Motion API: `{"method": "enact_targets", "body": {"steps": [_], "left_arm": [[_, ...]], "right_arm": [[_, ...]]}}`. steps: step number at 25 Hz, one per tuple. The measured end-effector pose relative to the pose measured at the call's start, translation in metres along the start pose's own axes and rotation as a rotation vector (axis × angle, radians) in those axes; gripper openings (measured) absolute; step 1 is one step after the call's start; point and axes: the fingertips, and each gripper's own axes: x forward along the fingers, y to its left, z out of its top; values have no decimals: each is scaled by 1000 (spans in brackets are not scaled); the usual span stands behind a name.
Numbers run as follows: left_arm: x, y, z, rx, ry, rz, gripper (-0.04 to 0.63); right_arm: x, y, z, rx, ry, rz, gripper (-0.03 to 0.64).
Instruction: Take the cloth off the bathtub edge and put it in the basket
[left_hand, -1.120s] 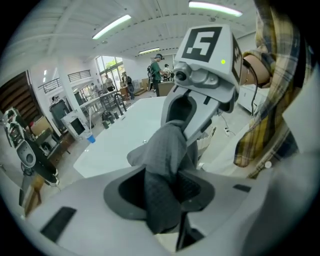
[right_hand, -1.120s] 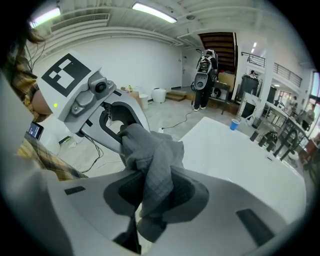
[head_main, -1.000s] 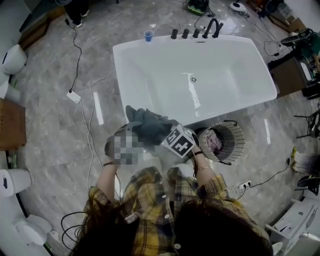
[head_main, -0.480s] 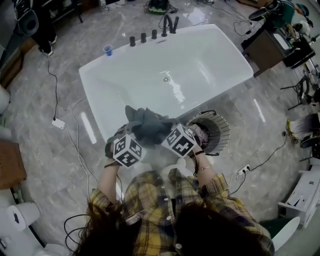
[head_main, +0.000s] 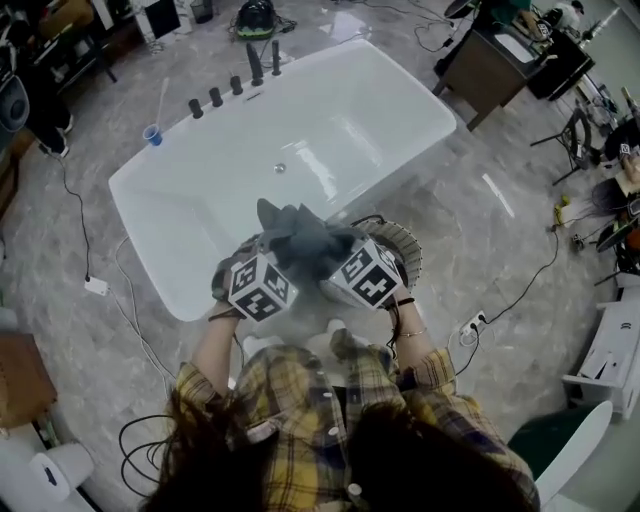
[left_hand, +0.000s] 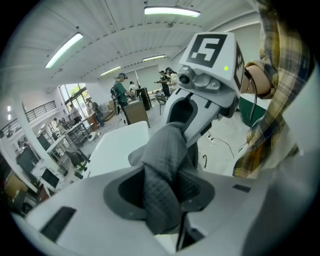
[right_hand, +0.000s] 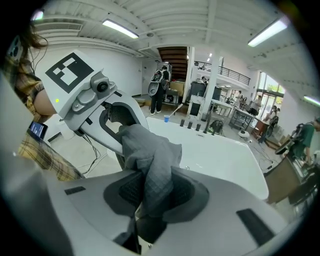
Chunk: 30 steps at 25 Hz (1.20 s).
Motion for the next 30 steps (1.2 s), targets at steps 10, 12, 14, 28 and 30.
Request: {"method": "enact_targets", "body": {"steps": [10, 12, 14, 28, 30], "left_arm": [[77, -40, 113, 71, -37, -78, 147], [91, -44, 131, 77, -36, -89, 147], [104, -47, 148, 85, -32, -99, 147], [179, -82, 181, 99, -15, -223, 147], [191, -88, 173, 97, -5, -248, 147]], "right_arm": [[-78, -84, -85, 77, 19, -87, 101], [-89, -100, -97, 90, 22, -90, 101], [-98, -116, -109, 105, 21, -96, 101], [-108, -158, -186, 193, 73, -130, 103], [-99, -156, -199, 217, 88, -124, 103]]}}
